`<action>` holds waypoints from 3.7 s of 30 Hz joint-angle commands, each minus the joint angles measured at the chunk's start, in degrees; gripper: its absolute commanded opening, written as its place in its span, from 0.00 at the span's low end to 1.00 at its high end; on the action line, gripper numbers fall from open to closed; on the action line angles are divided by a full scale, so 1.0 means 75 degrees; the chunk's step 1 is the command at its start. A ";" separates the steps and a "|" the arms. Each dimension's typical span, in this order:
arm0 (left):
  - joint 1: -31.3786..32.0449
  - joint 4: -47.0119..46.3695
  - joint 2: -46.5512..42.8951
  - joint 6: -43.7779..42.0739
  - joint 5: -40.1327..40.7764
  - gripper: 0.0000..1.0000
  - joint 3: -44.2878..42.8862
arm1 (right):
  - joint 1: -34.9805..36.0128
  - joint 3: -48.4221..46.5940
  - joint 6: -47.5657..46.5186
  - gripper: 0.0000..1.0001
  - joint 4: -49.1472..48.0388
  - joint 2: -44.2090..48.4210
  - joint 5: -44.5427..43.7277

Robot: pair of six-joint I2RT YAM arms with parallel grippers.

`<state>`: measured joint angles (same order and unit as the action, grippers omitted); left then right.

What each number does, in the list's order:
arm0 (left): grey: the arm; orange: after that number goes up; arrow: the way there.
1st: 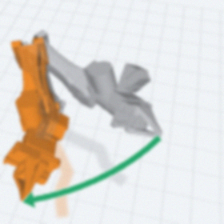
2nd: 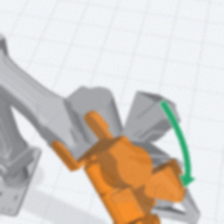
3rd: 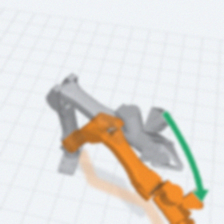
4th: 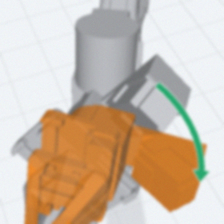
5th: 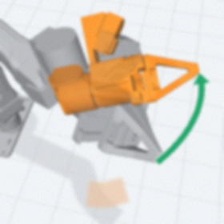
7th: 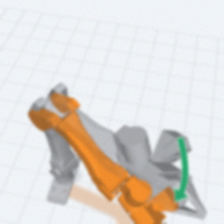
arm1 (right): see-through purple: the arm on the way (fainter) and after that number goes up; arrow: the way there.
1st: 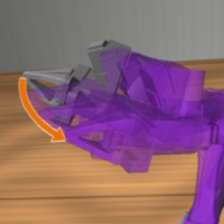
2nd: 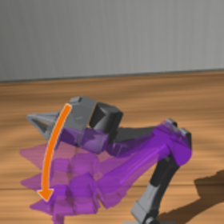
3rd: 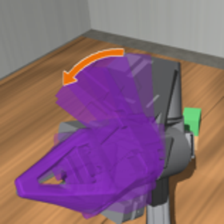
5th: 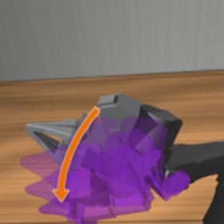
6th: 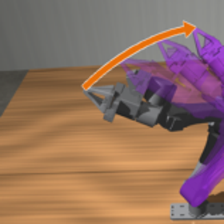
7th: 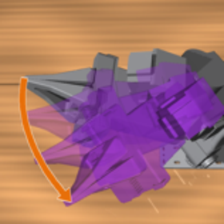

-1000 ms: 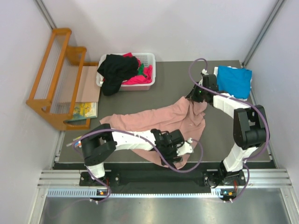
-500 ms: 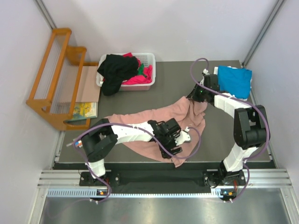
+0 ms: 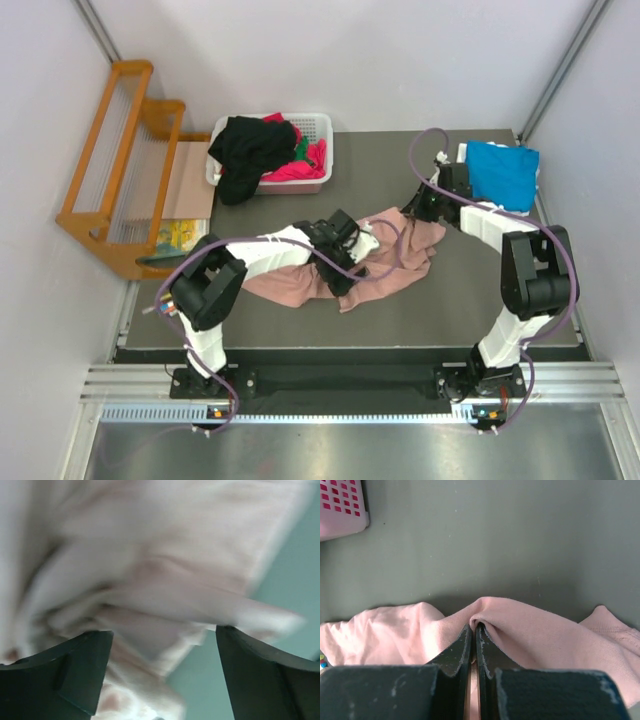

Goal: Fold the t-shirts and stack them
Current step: Flatten the tshirt out

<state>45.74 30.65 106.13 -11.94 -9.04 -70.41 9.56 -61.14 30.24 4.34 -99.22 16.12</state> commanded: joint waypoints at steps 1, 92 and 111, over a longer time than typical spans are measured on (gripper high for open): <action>0.1352 0.0774 -0.1048 -0.0189 0.0221 0.91 -0.0150 | -0.0068 0.0020 -0.0106 0.00 -0.0308 0.0386 0.0147; -0.1504 0.3178 -0.2431 -0.0517 0.0795 0.00 -0.2799 | -0.0115 -0.0027 -0.0094 0.00 -0.0086 0.1112 0.0663; -0.2430 0.4209 -0.3543 -0.1078 0.3021 0.00 -0.7412 | -0.0091 0.0021 -0.0715 0.00 0.0931 0.6758 -0.0157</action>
<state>28.32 61.41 88.29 -16.75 8.08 -115.96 8.93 -58.46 27.44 9.23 -59.09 16.95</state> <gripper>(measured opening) 0.057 0.014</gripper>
